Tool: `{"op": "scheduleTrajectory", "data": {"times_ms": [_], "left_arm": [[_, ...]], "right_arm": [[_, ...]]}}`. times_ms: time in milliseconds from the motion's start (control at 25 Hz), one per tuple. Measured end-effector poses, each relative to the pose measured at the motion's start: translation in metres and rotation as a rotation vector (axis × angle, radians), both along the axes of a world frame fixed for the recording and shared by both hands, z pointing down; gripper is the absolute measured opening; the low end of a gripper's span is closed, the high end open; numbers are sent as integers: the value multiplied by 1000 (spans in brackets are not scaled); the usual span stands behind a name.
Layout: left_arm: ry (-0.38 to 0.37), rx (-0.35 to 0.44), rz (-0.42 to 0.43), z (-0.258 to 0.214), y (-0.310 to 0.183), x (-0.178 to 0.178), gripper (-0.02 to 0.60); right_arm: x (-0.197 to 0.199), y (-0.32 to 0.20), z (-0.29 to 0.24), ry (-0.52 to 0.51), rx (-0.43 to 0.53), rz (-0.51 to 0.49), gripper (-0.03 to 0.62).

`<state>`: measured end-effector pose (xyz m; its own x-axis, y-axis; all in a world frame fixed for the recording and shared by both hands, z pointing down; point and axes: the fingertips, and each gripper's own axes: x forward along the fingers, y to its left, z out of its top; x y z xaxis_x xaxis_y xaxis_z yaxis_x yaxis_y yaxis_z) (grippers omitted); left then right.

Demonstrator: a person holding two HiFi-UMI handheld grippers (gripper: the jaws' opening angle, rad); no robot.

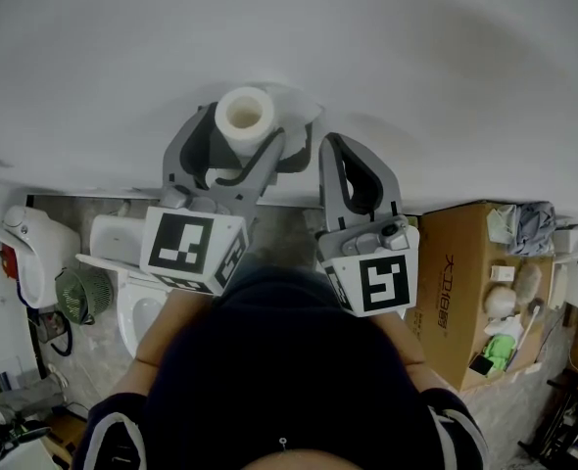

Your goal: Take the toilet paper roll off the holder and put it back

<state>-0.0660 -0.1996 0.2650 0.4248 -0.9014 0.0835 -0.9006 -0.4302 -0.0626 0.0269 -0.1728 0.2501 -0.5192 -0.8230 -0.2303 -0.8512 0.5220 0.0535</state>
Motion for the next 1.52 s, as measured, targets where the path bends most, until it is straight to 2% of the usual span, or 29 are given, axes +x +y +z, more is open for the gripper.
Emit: {"op": "scheduleTrajectory", "data": {"times_ms": [160,440,680,840,1520], "left_arm": [[-6,-4,-4,3,-3,2,334],[-91,-34,-27,9,-8,5,334],[-98,-79,-43,13,-11,5,333],[-116,-70,-50,12,-10,6,331],[-71,-32,-85,2,-6,0,305]], "right_arm": [[5,-6,4,-5,-15,11,17],[5,-10,5,-6,-20,11,17],[6,-10,6,-8,-22,5,17],[10,-8,6,-5,-21,5,17],[21,-3,8,-2,-21,10,17]]}}
